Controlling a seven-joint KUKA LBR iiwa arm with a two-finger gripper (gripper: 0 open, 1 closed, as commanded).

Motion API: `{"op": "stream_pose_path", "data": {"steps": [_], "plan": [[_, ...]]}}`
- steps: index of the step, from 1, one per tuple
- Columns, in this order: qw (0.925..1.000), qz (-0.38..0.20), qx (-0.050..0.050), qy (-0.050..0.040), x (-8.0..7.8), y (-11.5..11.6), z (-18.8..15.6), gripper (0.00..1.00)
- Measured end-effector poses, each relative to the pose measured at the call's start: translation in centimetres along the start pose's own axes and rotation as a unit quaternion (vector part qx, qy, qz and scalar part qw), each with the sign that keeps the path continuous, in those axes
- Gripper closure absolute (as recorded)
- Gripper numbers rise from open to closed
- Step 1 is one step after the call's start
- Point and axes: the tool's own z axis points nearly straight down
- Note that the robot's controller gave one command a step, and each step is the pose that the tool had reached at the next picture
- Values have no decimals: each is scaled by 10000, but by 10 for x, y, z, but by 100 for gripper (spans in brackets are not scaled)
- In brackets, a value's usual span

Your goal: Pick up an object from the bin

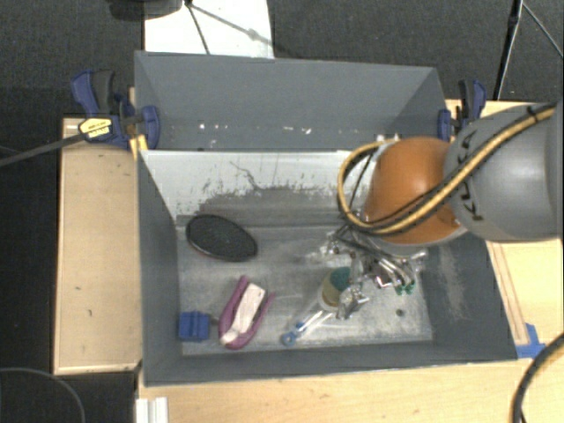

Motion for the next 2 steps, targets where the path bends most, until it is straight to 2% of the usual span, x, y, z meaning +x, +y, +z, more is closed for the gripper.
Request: {"op": "stream_pose_path", "data": {"steps": [1, 2], "plan": [[9977, 677, -5, 48, 16, 12, 1, 0], [9999, 147, 18, -53, 40, 25, 27, 0]]}}
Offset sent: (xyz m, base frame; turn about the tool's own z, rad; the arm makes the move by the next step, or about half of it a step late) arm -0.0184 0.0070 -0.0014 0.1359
